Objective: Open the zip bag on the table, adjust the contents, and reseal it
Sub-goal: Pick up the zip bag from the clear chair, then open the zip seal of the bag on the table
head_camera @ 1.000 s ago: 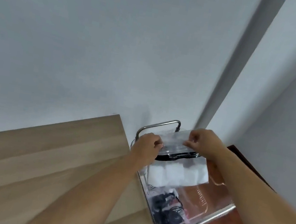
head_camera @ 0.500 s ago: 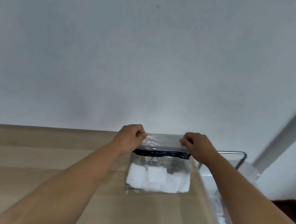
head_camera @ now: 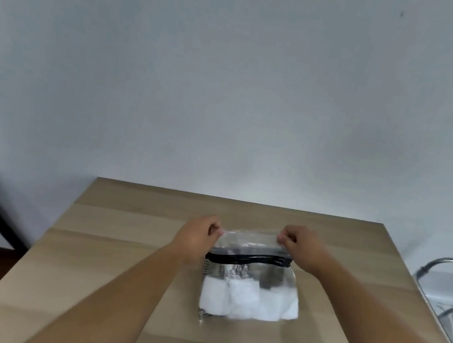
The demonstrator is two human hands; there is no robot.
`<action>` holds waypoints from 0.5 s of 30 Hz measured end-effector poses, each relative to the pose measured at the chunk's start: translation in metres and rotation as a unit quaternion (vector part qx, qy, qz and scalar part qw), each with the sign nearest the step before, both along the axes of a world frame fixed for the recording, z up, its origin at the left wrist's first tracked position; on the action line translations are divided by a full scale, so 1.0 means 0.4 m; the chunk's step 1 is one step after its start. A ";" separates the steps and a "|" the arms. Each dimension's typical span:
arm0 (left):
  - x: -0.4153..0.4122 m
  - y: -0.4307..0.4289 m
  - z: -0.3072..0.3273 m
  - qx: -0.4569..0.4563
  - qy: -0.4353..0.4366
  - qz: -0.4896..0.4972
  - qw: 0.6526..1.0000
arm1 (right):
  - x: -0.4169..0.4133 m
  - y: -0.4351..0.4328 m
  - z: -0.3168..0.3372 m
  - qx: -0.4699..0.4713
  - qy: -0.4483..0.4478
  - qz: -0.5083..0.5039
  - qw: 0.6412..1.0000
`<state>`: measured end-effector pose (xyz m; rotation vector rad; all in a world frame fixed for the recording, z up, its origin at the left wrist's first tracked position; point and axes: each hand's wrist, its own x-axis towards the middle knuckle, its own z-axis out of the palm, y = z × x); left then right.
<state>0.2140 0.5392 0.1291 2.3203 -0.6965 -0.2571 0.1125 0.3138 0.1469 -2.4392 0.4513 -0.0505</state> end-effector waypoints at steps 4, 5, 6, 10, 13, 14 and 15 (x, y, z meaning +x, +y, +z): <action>-0.035 0.022 -0.039 -0.029 0.035 -0.008 0.999 | 0.011 0.030 -0.034 0.010 0.017 -0.007 1.000; -0.046 0.022 -0.050 -0.020 0.012 -0.024 0.999 | 0.013 0.033 -0.043 0.012 0.019 -0.007 1.000; -0.056 0.020 -0.061 0.003 -0.032 -0.048 0.998 | 0.014 0.035 -0.050 0.011 0.022 -0.004 1.000; -0.089 -0.014 -0.097 0.076 -0.208 -0.103 0.970 | 0.016 0.042 -0.072 0.018 0.032 0.022 0.999; -0.098 -0.038 -0.096 0.033 -0.245 -0.074 0.966 | 0.014 0.043 -0.067 0.031 0.023 0.034 0.999; -0.100 -0.043 -0.091 0.030 -0.246 -0.065 0.967 | 0.011 0.042 -0.062 0.004 0.016 0.037 0.999; -0.100 -0.046 -0.088 0.033 -0.244 -0.058 0.968 | 0.006 0.042 -0.060 -0.044 -0.005 0.037 0.998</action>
